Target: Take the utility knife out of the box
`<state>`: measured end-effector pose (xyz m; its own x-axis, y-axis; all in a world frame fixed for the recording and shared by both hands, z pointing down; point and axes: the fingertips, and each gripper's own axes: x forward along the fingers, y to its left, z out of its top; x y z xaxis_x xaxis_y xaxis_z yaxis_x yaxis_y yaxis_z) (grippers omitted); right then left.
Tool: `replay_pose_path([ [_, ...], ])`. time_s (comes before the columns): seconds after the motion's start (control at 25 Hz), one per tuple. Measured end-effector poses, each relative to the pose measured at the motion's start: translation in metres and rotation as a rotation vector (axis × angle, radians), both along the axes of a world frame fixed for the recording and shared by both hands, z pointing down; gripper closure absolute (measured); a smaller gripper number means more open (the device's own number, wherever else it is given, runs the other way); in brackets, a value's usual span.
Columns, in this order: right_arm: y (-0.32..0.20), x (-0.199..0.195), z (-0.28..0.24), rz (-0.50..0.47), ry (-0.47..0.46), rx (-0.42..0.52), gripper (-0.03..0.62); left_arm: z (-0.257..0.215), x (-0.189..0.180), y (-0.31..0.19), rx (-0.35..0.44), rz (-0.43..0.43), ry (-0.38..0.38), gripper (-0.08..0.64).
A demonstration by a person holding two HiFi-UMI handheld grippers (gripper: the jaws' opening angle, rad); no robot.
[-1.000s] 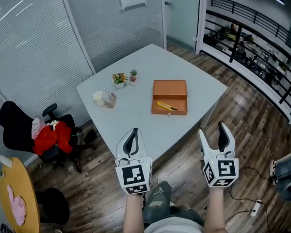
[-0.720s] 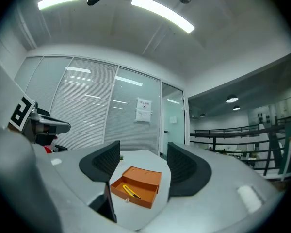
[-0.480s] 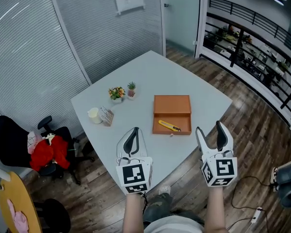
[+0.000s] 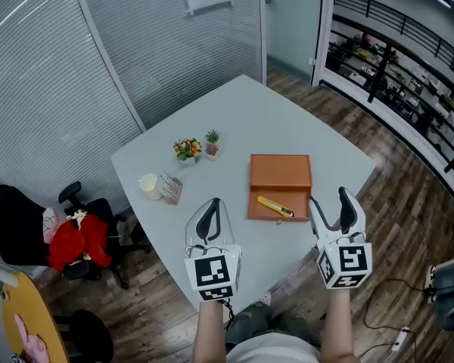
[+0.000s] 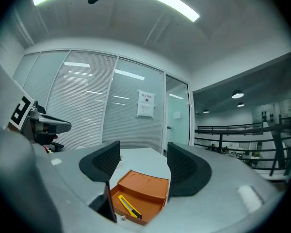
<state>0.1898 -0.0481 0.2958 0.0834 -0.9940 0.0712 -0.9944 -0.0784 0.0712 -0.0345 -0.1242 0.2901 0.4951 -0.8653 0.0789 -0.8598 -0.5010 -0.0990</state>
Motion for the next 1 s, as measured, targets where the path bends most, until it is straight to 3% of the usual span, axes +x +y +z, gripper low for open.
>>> replay_pose_path([
  [0.6,-0.054,0.0,0.041,-0.052,-0.005,-0.128,0.264,0.038,0.006,-0.044,-0.098,-0.023,-0.031,0.56],
  [1.0,-0.105,0.006,0.078,-0.18,-0.015,-0.22,0.265,0.077,0.021,-0.069,-0.189,-0.078,-0.077,0.56],
])
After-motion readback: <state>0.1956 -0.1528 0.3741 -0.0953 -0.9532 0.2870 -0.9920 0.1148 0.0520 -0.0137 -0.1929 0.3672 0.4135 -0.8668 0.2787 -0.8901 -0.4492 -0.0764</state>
